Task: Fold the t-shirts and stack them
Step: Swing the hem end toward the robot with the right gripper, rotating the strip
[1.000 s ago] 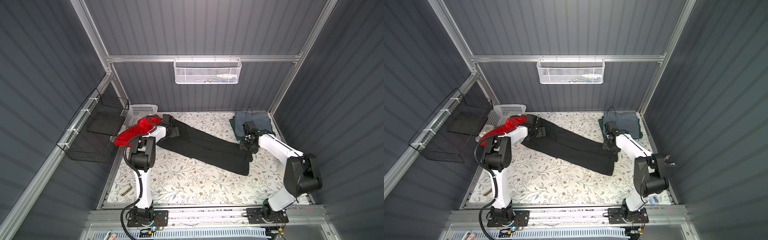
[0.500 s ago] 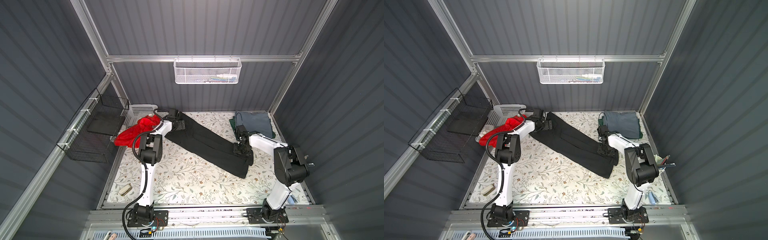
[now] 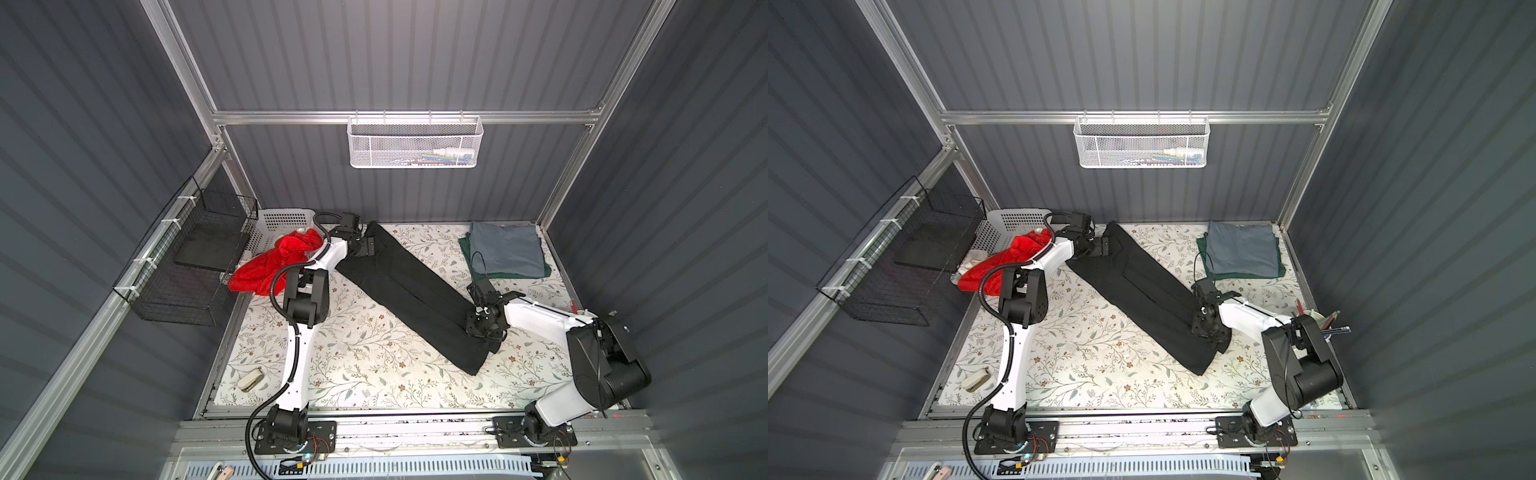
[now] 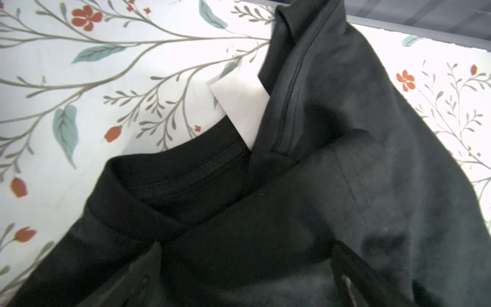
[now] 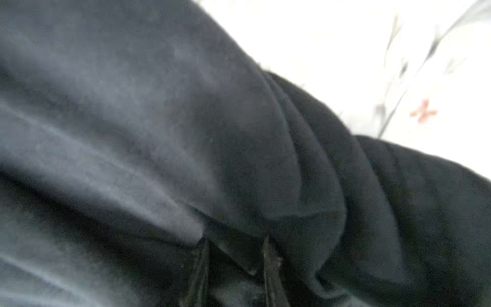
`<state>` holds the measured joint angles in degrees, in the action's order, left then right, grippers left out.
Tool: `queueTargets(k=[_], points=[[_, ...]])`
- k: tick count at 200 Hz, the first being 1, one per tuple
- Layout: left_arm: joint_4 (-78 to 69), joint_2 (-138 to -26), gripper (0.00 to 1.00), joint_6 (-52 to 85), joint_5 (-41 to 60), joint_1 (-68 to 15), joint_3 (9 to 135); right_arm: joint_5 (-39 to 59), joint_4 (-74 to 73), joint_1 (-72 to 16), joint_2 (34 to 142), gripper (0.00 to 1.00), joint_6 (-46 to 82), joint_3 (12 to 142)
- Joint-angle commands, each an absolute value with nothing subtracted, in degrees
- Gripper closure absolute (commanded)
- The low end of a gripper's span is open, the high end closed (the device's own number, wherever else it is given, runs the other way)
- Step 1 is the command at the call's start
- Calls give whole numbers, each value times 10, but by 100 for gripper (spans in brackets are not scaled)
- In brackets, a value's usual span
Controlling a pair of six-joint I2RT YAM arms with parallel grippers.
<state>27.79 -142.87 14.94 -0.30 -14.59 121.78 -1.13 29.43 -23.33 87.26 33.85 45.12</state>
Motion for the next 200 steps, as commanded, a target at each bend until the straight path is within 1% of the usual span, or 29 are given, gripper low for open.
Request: queueTargets(k=[1, 24, 54, 82, 91, 142, 175, 200], points=[[303, -1454, 0, 135, 25, -161, 1225, 23, 293, -256, 852, 66, 394, 409], [294, -1456, 0, 138, 21, -174, 1229, 17, 279, -295, 816, 67, 438, 377], [287, -1467, 0, 156, 29, -196, 1241, 38, 241, -344, 787, 67, 488, 349], [272, -1482, 0, 173, 34, -215, 1252, 47, 226, -395, 810, 67, 516, 348], [267, -1489, 1, 179, 38, -218, 1259, 52, 198, -413, 821, 67, 525, 349], [267, -1540, 0, 198, 46, -228, 1344, 60, 179, -483, 874, 64, 551, 389], [255, -1564, 0, 165, 47, -228, 1404, 65, 202, -510, 880, 61, 554, 402], [231, -1562, 0, 137, 36, -228, 1412, 64, 212, -535, 867, 59, 570, 391]])
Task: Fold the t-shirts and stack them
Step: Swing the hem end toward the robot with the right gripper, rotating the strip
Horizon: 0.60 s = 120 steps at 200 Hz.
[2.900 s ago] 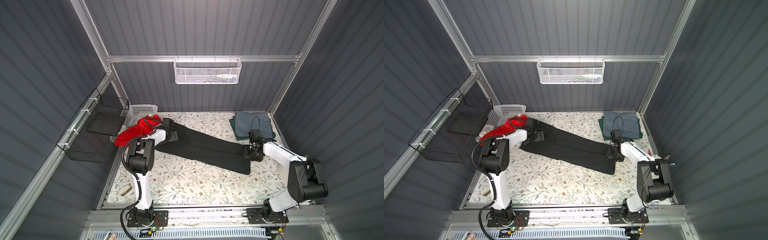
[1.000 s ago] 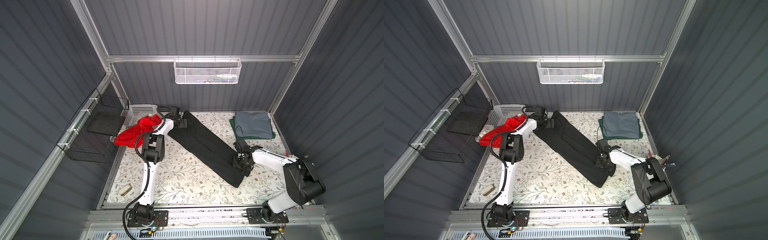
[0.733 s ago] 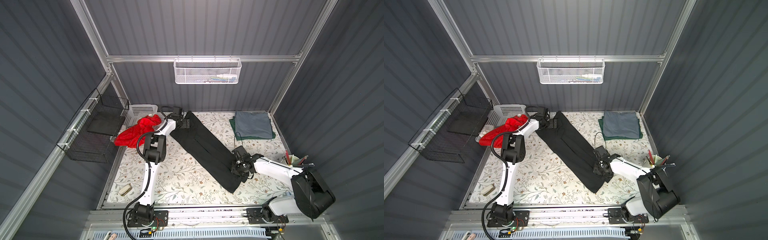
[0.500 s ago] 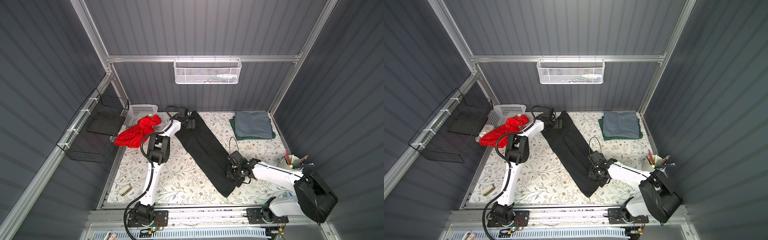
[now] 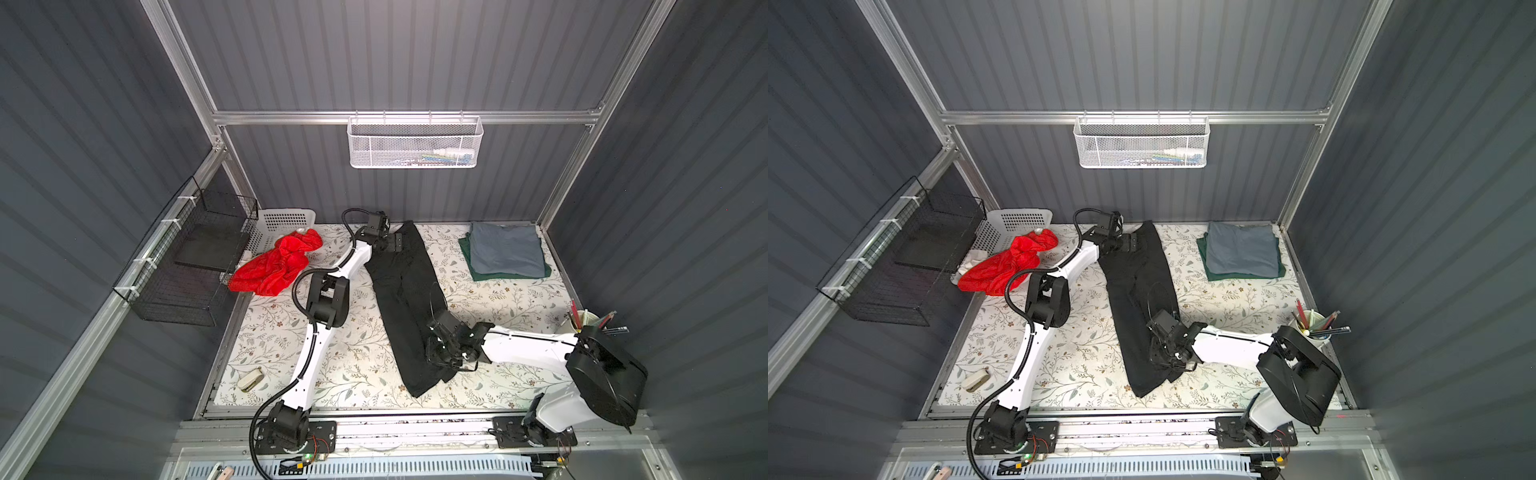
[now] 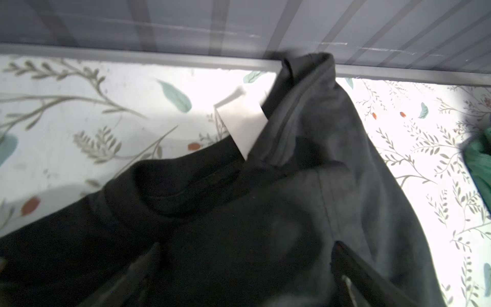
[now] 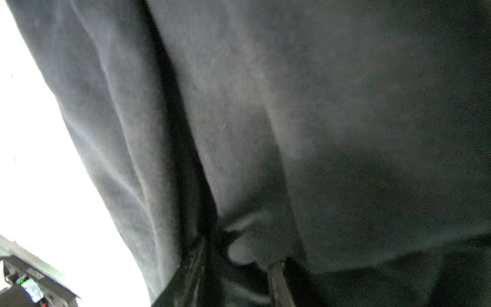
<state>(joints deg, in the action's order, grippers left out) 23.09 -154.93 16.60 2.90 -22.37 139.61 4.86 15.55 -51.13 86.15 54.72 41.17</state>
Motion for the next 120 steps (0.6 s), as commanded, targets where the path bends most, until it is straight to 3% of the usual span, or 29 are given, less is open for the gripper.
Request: queueTargets(k=[1, 30, 80, 120], points=[[230, -1562, 0, 136, 35, -228, 1412, 64, 212, -536, 866, 58, 571, 391], [223, -1567, 0, 117, 30, -228, 1428, 68, 219, -565, 850, 54, 585, 394], [214, -1533, 0, 128, 58, -229, 1385, 57, 276, -577, 786, 24, 587, 407], [219, -1492, 0, 128, 69, -233, 1351, 19, 315, -577, 732, 9, 598, 407]])
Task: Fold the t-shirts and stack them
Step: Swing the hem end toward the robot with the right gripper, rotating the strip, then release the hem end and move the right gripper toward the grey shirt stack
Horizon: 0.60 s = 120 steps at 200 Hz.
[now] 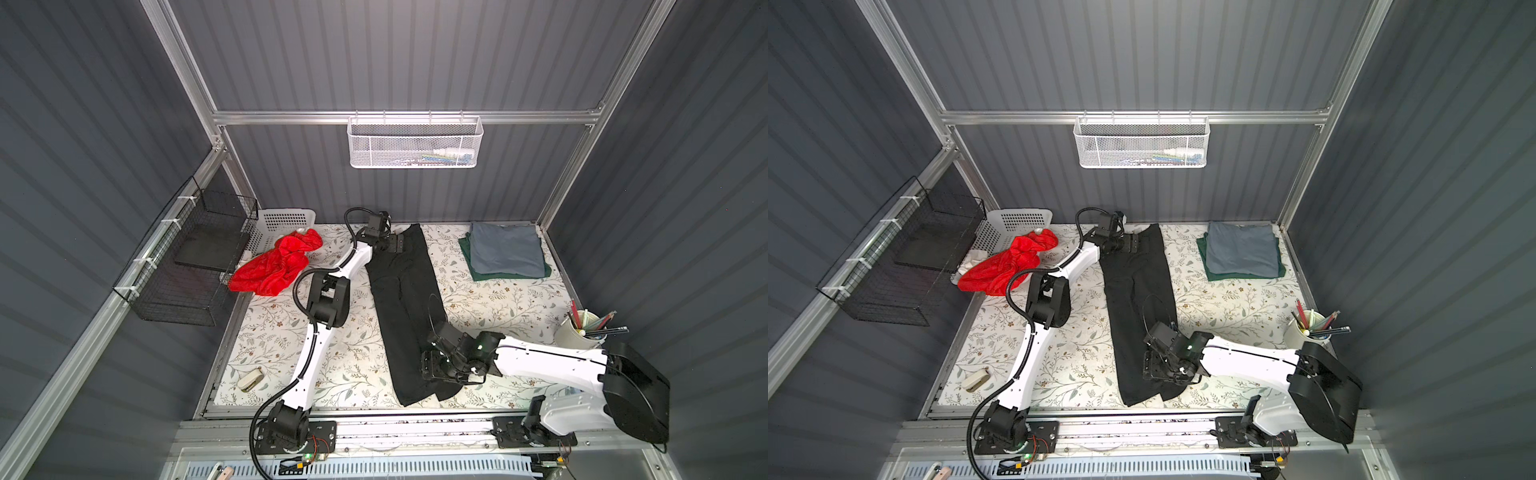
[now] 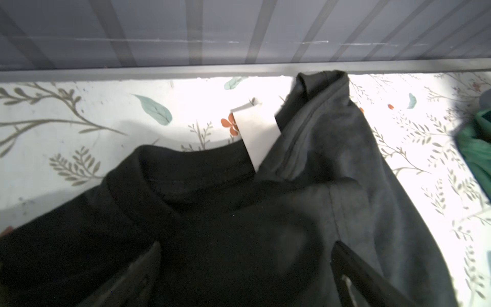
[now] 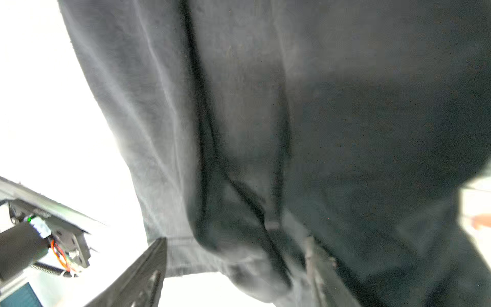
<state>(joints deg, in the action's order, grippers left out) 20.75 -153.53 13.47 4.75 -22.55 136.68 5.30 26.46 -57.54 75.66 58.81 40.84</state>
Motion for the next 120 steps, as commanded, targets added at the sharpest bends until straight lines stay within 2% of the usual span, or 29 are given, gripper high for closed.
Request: queueTargets(k=[1, 35, 80, 108, 120], points=[[219, -1491, 0, 128, 69, -233, 1349, 18, 316, -577, 731, 9, 598, 407], [222, -1448, 0, 128, 69, -236, 1303, -23, 343, -569, 690, 6, 606, 393], [223, -1381, 0, 130, 65, -237, 1226, -24, 329, -530, 623, 5, 600, 350], [268, -1353, 0, 137, 85, -240, 1208, 45, 285, -456, 598, 13, 565, 322], [274, -1331, 0, 137, 76, -245, 1180, 37, 281, -432, 585, 14, 548, 324]])
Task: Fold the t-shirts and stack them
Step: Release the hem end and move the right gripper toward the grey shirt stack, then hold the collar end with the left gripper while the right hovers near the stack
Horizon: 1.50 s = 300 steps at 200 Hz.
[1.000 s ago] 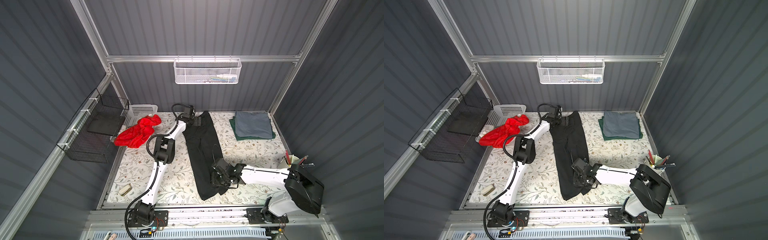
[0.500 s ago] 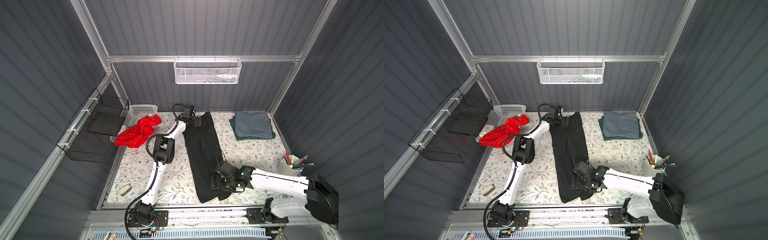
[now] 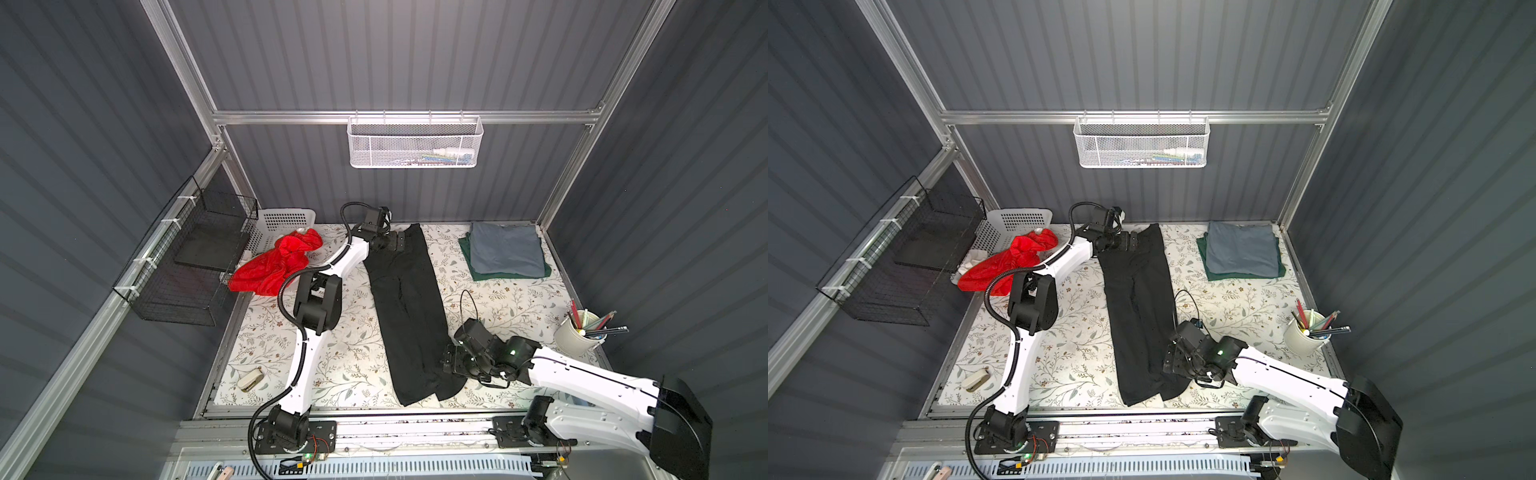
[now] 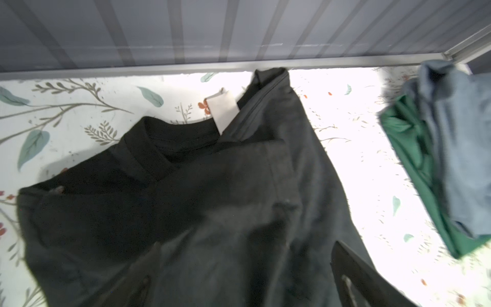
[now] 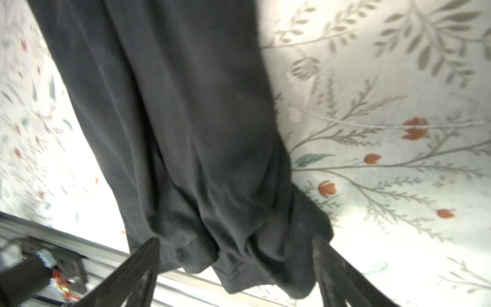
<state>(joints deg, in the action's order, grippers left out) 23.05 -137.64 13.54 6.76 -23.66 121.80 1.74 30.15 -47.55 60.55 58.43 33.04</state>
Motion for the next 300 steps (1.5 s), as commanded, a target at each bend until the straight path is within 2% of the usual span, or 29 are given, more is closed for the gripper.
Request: queueTargets(k=[1, 46, 112, 141, 170, 206, 246, 259, 300], points=[[274, -1328, 0, 137, 76, -245, 1176, 36, 280, -429, 584, 14, 546, 325], [187, -1172, 0, 167, 18, -249, 968, 69, 259, -309, 637, 14, 432, 404], [146, -957, 0, 199, -22, -250, 701, 144, 197, -212, 915, 16, 346, 607], [148, -863, 0, 213, -28, -250, 605, 163, 204, -191, 1035, 22, 331, 730], [163, -808, 0, 226, -12, -250, 554, 165, 235, -190, 1132, 28, 326, 831], [163, -766, 0, 238, 8, -250, 516, 162, 239, -190, 1200, 33, 336, 894], [166, -771, 0, 237, 25, -250, 517, 186, 257, -187, 1261, 34, 347, 947], [167, -781, 0, 236, 33, -250, 521, 187, 252, -187, 1270, 39, 349, 950], [160, -796, 0, 235, 51, -250, 527, 187, 250, -185, 1295, 43, 352, 963]])
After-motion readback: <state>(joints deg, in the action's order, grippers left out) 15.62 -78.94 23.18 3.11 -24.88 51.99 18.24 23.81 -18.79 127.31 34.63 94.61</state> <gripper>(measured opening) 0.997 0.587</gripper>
